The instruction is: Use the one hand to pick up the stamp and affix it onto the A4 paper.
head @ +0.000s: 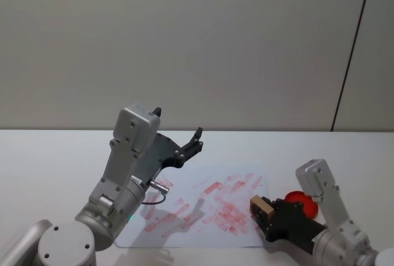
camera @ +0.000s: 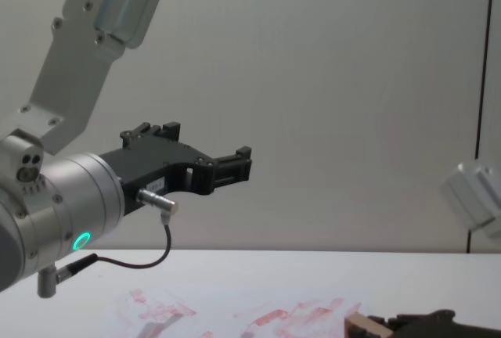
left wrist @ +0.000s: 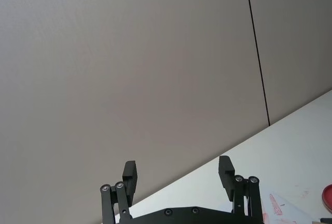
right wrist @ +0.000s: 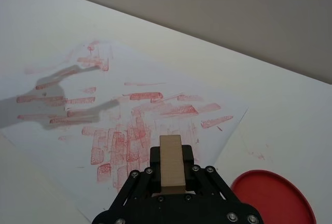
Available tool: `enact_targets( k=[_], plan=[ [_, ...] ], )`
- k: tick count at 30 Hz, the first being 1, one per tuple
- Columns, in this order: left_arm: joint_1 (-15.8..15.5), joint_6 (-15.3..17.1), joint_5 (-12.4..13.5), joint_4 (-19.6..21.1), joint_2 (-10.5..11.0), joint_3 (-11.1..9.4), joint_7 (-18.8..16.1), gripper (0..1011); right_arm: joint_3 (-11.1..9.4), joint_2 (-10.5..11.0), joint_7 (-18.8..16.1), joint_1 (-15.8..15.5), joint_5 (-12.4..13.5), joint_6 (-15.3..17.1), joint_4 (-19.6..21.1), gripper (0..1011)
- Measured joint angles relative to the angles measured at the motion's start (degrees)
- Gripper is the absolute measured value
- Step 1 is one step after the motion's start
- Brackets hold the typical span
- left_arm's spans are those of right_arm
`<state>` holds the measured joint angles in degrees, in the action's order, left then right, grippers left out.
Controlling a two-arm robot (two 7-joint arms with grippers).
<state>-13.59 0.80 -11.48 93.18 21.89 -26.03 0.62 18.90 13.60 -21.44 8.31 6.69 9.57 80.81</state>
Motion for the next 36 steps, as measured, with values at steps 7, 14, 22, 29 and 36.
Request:
enact_targets(
  k=[7, 14, 22, 29, 36],
  plan=[
    [0.00, 0.00, 0.00, 0.00, 0.00, 0.00, 0.00, 1002, 0.24, -0.26, 0.21, 0.26, -0.53, 0.42, -0.80, 218],
    [0.00, 0.00, 0.00, 0.00, 0.00, 0.00, 0.00, 1002, 0.38, -0.32, 0.39, 0.34, -0.71, 0.98, -0.85, 218],
    [0.00, 0.00, 0.00, 0.00, 0.00, 0.00, 0.00, 1003, 0.33, -0.15, 0.70, 0.00, 0.14, 1.55, 0.39, 218],
    [0.00, 0.00, 0.00, 0.00, 0.00, 0.00, 0.00, 1002, -0.43, 0.36, 1.74, -0.34, 2.14, 1.32, 2.90, 218],
    [0.00, 0.00, 0.00, 0.00, 0.00, 0.00, 0.00, 1003, -1.76, 1.45, 3.10, -0.70, 3.99, 0.82, 5.22, 218]
  ],
)
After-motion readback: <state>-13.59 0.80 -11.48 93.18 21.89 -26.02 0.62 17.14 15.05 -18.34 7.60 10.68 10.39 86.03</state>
